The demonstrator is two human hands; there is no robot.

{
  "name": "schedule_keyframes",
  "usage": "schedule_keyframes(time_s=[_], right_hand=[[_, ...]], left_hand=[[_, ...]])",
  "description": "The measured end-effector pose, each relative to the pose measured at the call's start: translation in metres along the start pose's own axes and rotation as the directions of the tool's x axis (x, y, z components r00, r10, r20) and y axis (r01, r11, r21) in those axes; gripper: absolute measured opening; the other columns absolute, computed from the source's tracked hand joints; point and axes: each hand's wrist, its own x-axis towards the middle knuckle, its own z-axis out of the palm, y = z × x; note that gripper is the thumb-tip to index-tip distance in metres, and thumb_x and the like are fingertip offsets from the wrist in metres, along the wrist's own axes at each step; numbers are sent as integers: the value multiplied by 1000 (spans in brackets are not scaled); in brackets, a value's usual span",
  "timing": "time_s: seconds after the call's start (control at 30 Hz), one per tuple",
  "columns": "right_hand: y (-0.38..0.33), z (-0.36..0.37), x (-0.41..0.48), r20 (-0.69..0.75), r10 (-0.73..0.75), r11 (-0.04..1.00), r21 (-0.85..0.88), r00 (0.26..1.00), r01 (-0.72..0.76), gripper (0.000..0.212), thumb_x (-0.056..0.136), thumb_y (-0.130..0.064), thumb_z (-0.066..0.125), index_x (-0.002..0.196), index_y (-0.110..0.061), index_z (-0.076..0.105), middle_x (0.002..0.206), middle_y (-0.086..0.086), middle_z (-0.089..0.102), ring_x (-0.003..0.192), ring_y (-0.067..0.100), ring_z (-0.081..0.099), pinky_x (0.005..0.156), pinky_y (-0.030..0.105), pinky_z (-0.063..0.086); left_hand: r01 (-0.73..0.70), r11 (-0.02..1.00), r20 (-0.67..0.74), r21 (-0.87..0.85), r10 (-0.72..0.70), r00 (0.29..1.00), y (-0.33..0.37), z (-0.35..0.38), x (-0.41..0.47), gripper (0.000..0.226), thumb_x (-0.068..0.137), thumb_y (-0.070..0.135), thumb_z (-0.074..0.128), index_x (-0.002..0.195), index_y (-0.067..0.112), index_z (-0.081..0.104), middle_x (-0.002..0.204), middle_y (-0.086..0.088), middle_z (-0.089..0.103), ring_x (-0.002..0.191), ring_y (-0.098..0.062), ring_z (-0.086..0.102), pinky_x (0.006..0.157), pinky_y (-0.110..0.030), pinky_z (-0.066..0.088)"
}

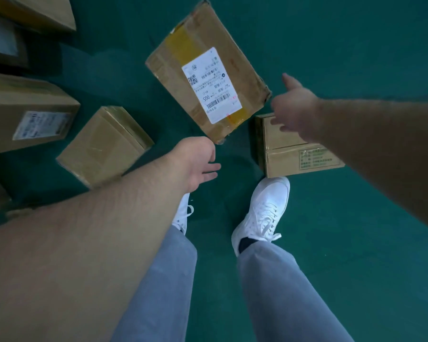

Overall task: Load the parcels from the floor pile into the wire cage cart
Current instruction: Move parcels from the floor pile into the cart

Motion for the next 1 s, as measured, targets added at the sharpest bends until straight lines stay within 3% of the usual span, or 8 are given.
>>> schedule_keyframes(time_s=[0.13,0.23,0.37,0.47,0.67,0.8,0.93,1.0], right_hand=[[3,11,3,-1,27,998,47,1000,-27,48,102,-12,40,143,-35,50,122,2,63,113,22,62,89,34,56],[5,17,-18,-95,-26,992,121,995,38,27,98,-27,54,124,-32,56,90,-2,62,81,14,58,76,33,53],[-11,21,-71,-141,-89,980,167,986,112,23,97,-42,56,115,-28,55,91,-5,64,69,10,55,59,28,44],[-33,16,-128,-151,-99,963,233,984,133,25,96,-46,57,115,-30,54,99,-10,66,79,9,62,64,28,51],[-79,-21,-271,-138,-56,923,371,989,104,23,95,-49,56,113,-35,55,104,-4,67,95,19,68,86,43,60],[-115,-64,-378,-111,-126,845,508,986,165,31,97,-56,48,115,-32,58,113,-6,66,103,14,64,84,38,55],[-144,-87,-480,-102,-286,828,475,953,299,40,95,-65,53,109,-29,58,110,-7,64,101,11,62,84,36,51],[-153,-89,-527,-116,-380,833,389,918,394,42,93,-62,60,109,-23,58,107,-3,64,96,14,61,81,34,50]], left_hand=[[0,992,30,-123,4,1000,7,6,0,47,83,-11,36,124,10,47,149,-5,45,119,-32,58,102,-45,54],[-1,984,21,-176,4,1000,8,0,-19,47,85,-3,47,127,18,44,151,-4,43,130,-34,51,107,-47,50],[-43,981,-56,-190,33,998,2,-18,-70,48,85,7,57,131,22,52,134,6,53,133,-31,45,113,-52,41],[-63,975,-76,-213,48,996,12,-32,-131,46,86,6,54,126,29,54,119,8,57,126,-30,47,113,-58,36],[-210,935,-96,-287,190,977,55,-55,-286,52,88,-4,45,129,29,50,124,-14,60,107,-40,62,75,-75,53],[-355,901,-186,-248,316,930,73,-67,-409,36,95,18,57,127,30,43,125,-10,60,110,-33,62,72,-68,58],[-479,846,-287,-235,410,866,64,-81,-526,44,95,42,66,129,26,44,119,-2,62,101,-18,63,59,-37,61],[-544,801,-358,-250,446,820,43,-90,-578,41,97,50,63,130,28,51,118,3,66,100,-14,64,73,-39,62]])
